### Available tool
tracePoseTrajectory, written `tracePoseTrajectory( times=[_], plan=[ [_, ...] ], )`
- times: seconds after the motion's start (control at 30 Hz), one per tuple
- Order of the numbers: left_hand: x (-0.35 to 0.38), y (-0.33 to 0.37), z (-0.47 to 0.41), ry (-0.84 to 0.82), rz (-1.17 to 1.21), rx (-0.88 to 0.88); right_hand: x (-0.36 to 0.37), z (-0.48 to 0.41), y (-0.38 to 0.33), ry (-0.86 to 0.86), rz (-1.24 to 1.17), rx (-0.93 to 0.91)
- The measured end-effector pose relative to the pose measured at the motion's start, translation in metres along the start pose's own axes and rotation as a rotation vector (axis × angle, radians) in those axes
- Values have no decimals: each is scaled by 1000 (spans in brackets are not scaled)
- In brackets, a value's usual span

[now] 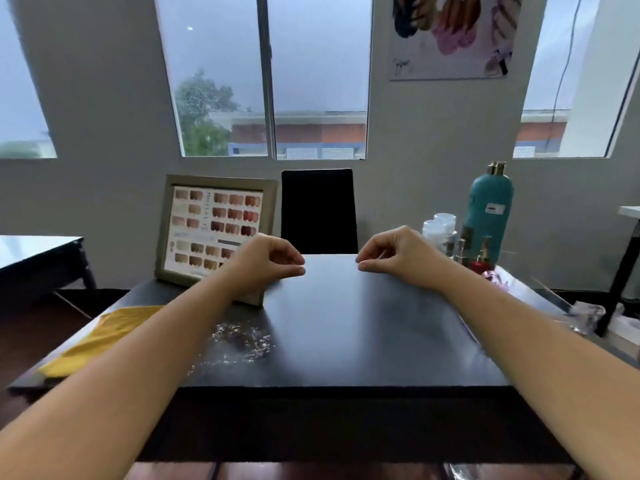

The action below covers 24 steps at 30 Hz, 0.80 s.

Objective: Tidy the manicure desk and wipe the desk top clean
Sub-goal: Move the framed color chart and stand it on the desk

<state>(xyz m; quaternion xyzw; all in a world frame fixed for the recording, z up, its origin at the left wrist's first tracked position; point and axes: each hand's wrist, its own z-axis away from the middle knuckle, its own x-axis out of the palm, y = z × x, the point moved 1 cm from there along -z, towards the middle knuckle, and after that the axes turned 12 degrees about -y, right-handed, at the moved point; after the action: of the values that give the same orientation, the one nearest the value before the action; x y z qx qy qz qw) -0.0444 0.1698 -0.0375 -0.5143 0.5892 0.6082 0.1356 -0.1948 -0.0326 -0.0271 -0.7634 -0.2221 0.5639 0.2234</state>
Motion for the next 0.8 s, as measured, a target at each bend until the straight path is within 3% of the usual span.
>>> tracePoseTrajectory(
  times=[0.37, 0.8],
  plan=[
    [-75, -127, 60, 213, 99, -288, 82, -90, -8, -8, -98, 35],
    [-107, -247, 41, 437, 115, -501, 127, -189, 43, 24, -218, 144]
  ],
)
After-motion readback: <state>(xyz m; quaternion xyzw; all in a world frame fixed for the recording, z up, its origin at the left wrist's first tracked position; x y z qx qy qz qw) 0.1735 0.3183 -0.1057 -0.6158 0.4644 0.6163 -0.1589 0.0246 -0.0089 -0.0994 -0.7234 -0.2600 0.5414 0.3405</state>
